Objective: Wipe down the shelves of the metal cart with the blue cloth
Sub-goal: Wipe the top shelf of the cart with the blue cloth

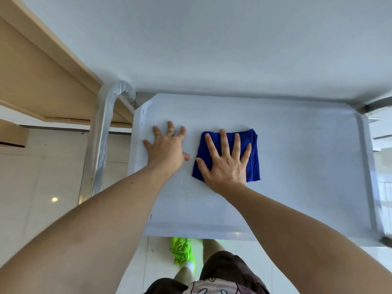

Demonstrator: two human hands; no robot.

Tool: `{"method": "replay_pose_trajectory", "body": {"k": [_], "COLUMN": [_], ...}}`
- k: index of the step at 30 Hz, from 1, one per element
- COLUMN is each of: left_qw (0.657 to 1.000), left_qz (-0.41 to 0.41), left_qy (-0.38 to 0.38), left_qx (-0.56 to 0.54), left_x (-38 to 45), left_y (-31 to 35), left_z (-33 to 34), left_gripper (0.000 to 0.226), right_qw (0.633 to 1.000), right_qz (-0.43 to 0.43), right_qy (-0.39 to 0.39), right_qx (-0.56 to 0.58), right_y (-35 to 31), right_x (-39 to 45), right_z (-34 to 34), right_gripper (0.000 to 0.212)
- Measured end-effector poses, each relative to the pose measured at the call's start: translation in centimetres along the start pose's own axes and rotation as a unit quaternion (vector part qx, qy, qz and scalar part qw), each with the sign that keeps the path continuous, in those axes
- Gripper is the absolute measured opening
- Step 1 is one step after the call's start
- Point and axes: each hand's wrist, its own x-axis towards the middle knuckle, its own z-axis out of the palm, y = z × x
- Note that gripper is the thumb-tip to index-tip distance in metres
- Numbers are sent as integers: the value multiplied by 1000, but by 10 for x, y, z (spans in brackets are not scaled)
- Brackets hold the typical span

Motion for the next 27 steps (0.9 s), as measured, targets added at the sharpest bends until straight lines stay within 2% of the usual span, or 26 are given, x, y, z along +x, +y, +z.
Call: {"method": "replay_pose_trajectory", "body": {"k": [9, 15, 21, 27], "left_qw": [1000, 998, 998, 998], "left_qz": [9, 18, 14, 13], "left_qy": [21, 47, 48, 30], "left_qx": [4, -29, -38, -54], "left_x": [-6, -9, -12, -17], "left_y": [-2, -3, -4, -2], "left_z": [9, 11, 12, 12], "left_gripper": [86, 84, 83, 83], "right_qw": [1000, 1000, 1000, 999], "right_qz": [11, 14, 24, 36], "right_qy": [16, 26, 8, -34], "right_qx": [0, -4, -5, -6], "right_y": [-11, -11, -9, -18], "right_x": [92, 98, 49, -64], "right_z": [-13, -21, -14, -2], "right_gripper": [75, 74, 71, 70]}}
